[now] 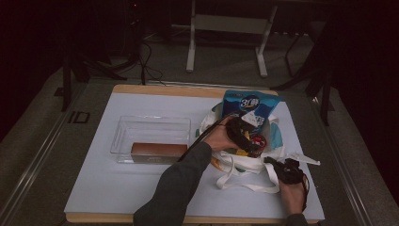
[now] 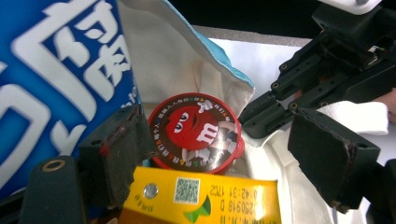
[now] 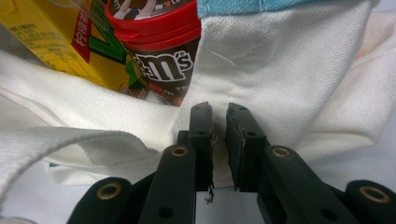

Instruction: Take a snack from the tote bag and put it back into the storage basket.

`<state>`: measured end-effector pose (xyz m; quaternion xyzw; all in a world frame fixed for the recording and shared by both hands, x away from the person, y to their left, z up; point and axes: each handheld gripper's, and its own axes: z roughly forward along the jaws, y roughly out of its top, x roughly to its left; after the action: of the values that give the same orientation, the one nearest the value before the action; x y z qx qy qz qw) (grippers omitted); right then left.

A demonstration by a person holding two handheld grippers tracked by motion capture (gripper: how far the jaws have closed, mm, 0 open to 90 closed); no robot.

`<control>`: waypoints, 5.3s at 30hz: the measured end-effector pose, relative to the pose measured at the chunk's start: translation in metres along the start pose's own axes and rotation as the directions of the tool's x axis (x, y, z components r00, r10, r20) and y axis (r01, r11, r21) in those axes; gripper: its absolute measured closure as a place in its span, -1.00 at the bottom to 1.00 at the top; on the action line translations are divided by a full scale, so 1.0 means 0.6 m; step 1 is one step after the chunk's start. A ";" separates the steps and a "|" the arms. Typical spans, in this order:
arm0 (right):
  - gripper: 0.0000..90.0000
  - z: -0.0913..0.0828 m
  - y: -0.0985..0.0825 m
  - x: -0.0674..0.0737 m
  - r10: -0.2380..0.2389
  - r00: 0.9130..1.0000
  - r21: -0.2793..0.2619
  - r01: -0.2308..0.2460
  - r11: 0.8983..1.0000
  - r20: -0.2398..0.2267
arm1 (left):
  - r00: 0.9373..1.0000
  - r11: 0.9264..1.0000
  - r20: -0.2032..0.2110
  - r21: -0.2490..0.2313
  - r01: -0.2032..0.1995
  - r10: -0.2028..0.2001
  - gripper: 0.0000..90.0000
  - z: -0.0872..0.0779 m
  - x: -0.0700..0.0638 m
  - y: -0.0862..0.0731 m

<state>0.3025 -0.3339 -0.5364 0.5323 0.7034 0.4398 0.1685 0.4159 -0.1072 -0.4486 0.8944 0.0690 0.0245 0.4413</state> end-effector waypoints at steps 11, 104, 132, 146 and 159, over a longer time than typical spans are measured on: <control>0.78 -0.001 -0.001 0.001 -0.003 1.000 0.001 0.003 1.000 0.003 | 1.000 1.000 0.008 -0.003 0.025 -0.025 -0.57 -0.014 0.006 -0.015; 0.78 0.000 0.000 -0.001 -0.001 1.000 0.004 0.001 1.000 -0.005 | 0.997 0.987 -0.074 0.158 0.012 0.000 -0.36 -0.018 -0.008 -0.040; 0.78 0.000 0.000 0.000 -0.002 1.000 0.002 0.002 1.000 -0.003 | 0.991 0.999 -0.134 0.042 0.014 -0.009 -0.36 -0.161 -0.013 -0.009; 0.78 0.001 -0.001 -0.001 0.000 1.000 -0.002 0.000 1.000 -0.004 | 0.990 0.999 -0.141 0.031 0.029 -0.024 -0.36 -0.226 -0.014 -0.021; 0.78 0.000 -0.002 -0.001 0.000 1.000 -0.004 0.000 1.000 -0.004 | 0.984 0.998 -0.174 0.039 0.044 -0.036 -0.36 -0.274 -0.015 -0.043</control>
<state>0.3023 -0.3345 -0.5374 0.5311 0.7030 0.4422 0.1681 0.3874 0.0362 -0.3686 0.8965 0.1254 0.0918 0.4149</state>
